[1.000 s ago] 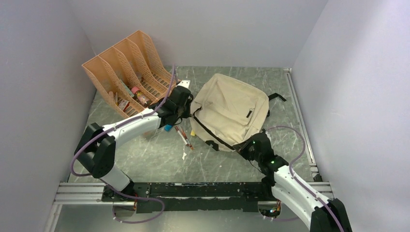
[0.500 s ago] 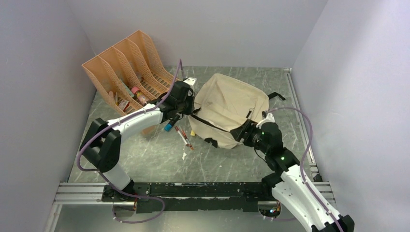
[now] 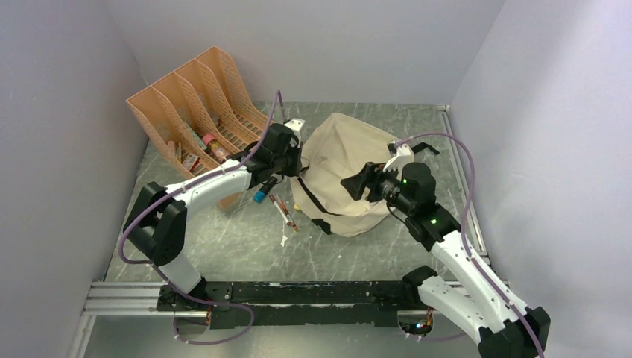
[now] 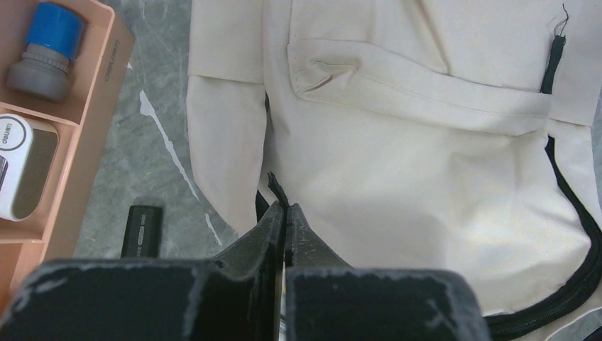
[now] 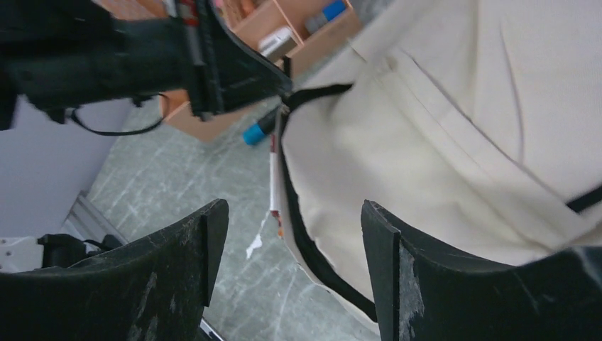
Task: Pack the student bag
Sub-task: Zip the student bag at the center of the board.
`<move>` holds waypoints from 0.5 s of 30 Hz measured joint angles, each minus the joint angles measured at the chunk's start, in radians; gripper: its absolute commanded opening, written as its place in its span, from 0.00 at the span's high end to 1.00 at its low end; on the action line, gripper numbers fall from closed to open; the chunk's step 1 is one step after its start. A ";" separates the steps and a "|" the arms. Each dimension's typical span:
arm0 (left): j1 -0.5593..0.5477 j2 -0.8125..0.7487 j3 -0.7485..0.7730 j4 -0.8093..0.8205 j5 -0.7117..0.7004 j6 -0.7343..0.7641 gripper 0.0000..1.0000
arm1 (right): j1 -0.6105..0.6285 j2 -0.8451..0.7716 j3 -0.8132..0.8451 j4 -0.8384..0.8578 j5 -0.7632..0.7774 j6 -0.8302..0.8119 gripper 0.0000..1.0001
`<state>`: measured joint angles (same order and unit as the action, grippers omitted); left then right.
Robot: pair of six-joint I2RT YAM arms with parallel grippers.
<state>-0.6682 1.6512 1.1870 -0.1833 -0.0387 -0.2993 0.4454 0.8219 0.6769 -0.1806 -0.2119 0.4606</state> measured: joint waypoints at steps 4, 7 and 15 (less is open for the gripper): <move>0.000 0.000 0.000 0.000 0.000 -0.003 0.95 | 0.025 -0.034 0.015 0.040 -0.008 -0.021 0.34; 0.000 0.000 0.000 0.000 0.001 -0.010 0.95 | 0.055 -0.011 0.014 0.092 -0.005 -0.040 0.38; 0.009 0.002 0.000 0.000 0.003 -0.030 0.95 | 0.324 0.277 -0.066 0.378 0.124 -0.201 0.38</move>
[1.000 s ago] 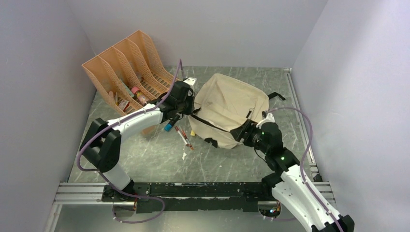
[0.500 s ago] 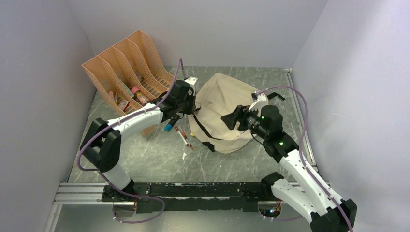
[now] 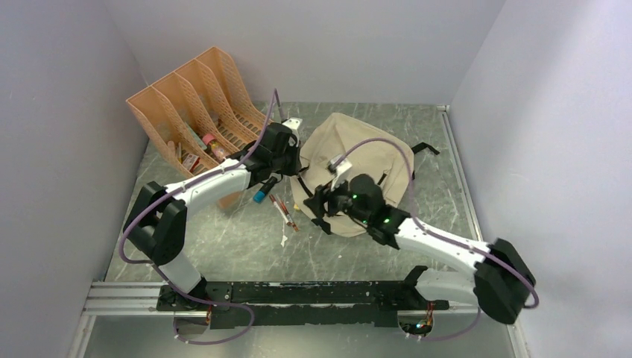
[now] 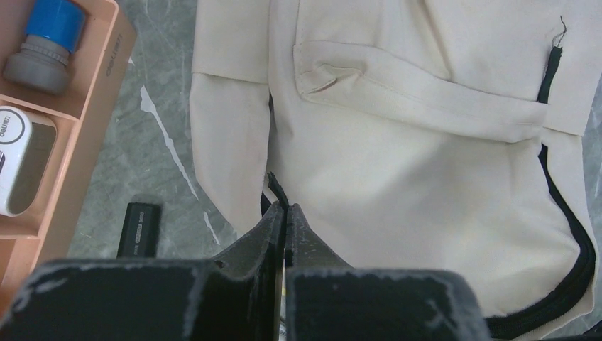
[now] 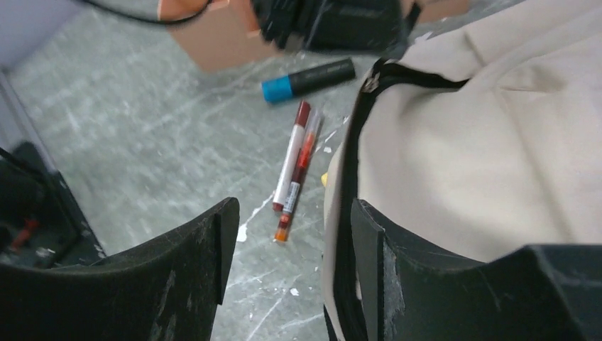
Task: Pack the student bag
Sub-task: Zip the student bag at the center of the board.
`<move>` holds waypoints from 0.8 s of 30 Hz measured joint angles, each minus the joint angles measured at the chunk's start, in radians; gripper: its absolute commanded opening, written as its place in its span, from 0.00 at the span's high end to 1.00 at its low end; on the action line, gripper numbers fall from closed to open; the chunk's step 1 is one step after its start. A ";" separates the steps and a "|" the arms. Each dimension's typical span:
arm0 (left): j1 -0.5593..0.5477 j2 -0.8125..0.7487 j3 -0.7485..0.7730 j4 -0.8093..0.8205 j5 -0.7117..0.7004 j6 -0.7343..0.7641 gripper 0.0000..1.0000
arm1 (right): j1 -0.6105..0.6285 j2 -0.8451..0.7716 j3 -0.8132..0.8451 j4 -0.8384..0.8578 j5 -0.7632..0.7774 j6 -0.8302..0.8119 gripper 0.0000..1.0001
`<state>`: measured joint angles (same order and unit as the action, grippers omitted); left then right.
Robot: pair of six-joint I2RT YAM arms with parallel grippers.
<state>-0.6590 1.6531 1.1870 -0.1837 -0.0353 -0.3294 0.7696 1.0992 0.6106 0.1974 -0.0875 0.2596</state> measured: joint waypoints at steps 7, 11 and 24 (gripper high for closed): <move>0.014 0.005 0.000 0.000 0.022 -0.001 0.95 | 0.107 0.224 -0.031 0.254 0.135 -0.195 0.40; 0.016 0.005 0.000 0.000 0.032 -0.002 0.95 | 0.109 0.290 -0.029 0.330 0.203 -0.272 0.45; 0.017 0.017 0.022 -0.002 0.069 -0.009 0.95 | 0.109 0.414 0.020 0.358 0.204 -0.370 0.84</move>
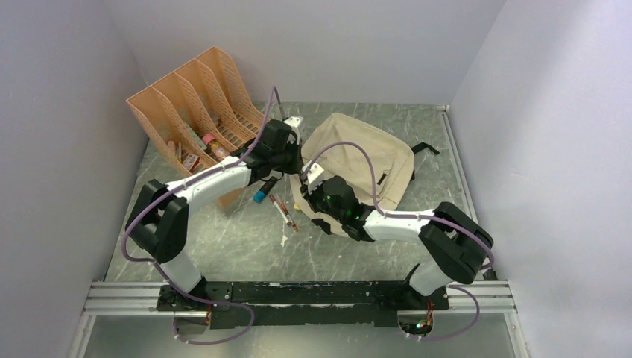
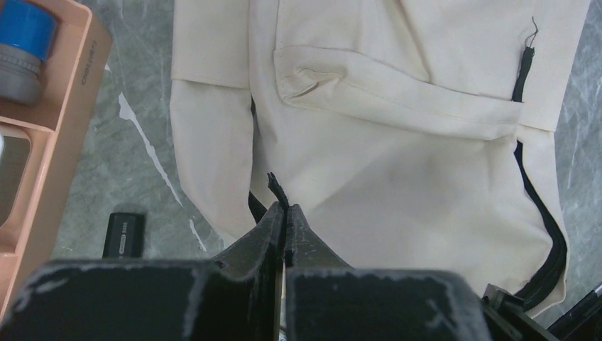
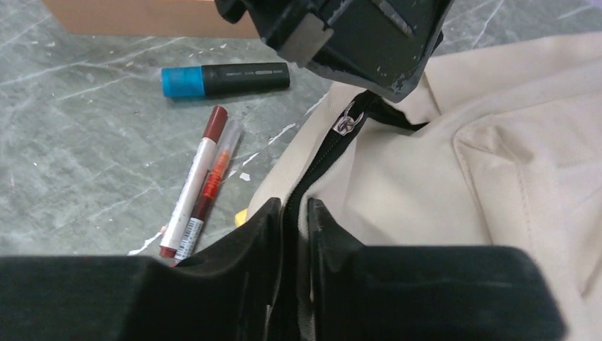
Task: Pack the student bag
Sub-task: Zip the student bag at the center of the board.
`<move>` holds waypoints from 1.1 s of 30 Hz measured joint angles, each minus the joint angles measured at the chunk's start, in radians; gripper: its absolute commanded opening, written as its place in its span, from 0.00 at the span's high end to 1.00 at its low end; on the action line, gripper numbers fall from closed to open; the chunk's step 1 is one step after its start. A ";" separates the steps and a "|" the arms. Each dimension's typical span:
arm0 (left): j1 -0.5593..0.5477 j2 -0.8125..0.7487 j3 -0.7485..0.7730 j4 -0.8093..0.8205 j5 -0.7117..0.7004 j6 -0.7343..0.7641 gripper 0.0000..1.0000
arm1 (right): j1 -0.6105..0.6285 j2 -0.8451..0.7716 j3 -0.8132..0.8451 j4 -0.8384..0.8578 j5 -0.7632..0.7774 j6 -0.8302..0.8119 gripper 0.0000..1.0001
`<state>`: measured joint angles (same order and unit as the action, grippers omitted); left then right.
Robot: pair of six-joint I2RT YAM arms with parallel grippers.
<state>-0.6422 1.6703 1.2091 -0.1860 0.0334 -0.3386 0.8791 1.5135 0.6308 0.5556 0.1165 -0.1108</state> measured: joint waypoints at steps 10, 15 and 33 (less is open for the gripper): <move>0.000 0.041 0.036 -0.006 0.005 -0.004 0.95 | -0.001 -0.043 -0.027 0.000 -0.010 0.014 1.00; 0.000 0.082 0.080 -0.019 0.006 -0.013 0.95 | -0.006 -0.077 -0.031 -0.037 -0.076 -0.003 1.00; 0.008 0.316 0.315 -0.057 -0.025 0.012 0.95 | -0.010 -0.271 -0.019 -0.314 -0.201 0.019 1.00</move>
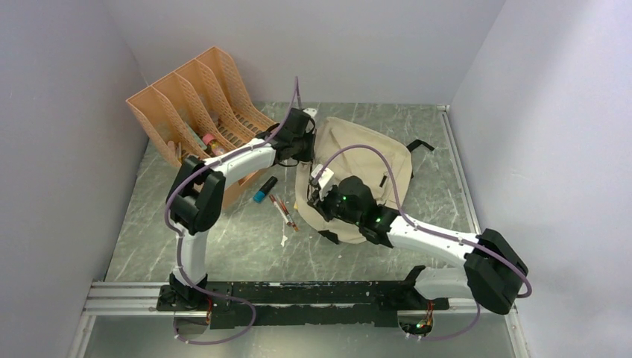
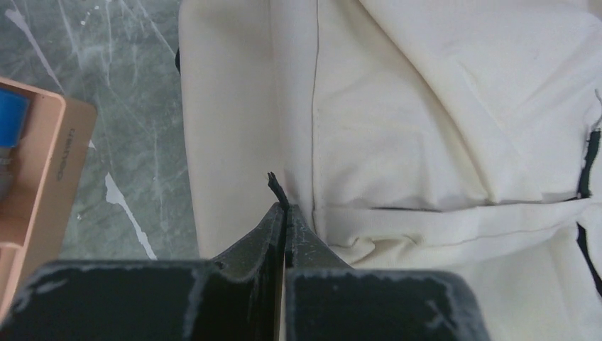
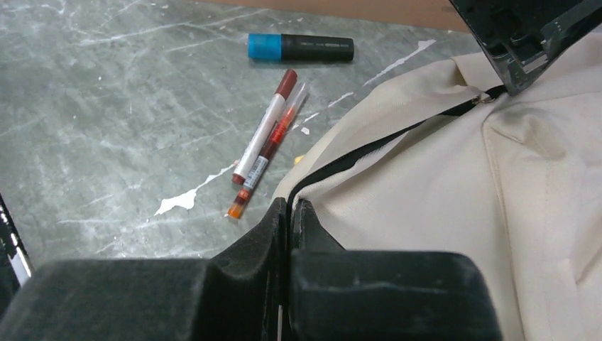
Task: Pack the student bag
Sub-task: Zip the student bag at the center of the board.
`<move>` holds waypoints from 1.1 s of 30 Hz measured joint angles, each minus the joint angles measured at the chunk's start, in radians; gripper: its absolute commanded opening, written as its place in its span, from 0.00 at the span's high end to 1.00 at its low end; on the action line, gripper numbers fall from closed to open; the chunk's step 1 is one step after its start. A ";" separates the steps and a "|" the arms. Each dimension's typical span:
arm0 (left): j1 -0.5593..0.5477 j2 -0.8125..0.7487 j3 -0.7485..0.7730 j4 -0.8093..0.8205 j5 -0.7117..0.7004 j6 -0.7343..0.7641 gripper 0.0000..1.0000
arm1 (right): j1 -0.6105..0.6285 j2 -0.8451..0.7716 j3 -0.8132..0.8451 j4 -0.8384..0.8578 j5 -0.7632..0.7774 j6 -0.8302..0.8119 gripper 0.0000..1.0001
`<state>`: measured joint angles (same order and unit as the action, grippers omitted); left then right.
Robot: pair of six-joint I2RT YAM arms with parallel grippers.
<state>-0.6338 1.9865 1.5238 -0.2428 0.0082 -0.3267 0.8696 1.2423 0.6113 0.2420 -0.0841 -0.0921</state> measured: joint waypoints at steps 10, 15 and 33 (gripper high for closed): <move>-0.004 0.093 0.117 -0.091 0.018 0.005 0.95 | -0.019 -0.094 -0.016 -0.087 -0.006 -0.009 1.00; -0.005 0.111 0.141 -0.108 0.027 0.006 0.95 | -0.019 -0.101 -0.020 -0.100 -0.006 -0.009 1.00; 0.034 0.007 -0.001 0.084 0.151 -0.008 0.41 | -0.004 -0.134 -0.054 -0.138 -0.015 0.141 1.00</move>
<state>-0.5999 1.9934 1.5227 -0.1589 0.1593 -0.3351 0.8654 1.1084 0.5571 0.1043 -0.0990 0.0490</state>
